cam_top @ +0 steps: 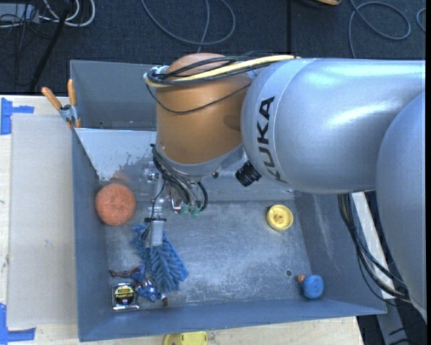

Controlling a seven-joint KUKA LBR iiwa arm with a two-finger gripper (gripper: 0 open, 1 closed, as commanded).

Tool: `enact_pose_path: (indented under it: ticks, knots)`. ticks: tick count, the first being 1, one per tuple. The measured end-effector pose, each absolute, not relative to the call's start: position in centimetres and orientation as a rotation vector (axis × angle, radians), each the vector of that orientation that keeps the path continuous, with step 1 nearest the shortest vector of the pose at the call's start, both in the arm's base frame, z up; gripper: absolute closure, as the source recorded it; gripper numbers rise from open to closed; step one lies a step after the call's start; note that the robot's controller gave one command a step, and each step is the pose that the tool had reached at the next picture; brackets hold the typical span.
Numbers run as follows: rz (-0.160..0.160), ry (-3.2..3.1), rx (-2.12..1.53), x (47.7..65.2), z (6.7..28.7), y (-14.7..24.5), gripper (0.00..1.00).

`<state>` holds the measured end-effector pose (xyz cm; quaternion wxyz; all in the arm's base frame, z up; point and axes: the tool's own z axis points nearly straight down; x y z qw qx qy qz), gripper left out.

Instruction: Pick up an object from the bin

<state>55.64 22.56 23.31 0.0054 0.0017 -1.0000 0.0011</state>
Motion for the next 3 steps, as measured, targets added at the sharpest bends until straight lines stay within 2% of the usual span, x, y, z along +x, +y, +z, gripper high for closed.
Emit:
enact_pose_path:
  ticks: [1,2,3]
  knots:
    - [0.0,-3.139,-0.002,55.8,23.8,22.4,0.0]
    - [0.0,-3.138,-0.143,55.9,18.2,21.4,0.0]
    - [0.002,-3.129,-0.261,57.3,15.9,18.9,0.0]
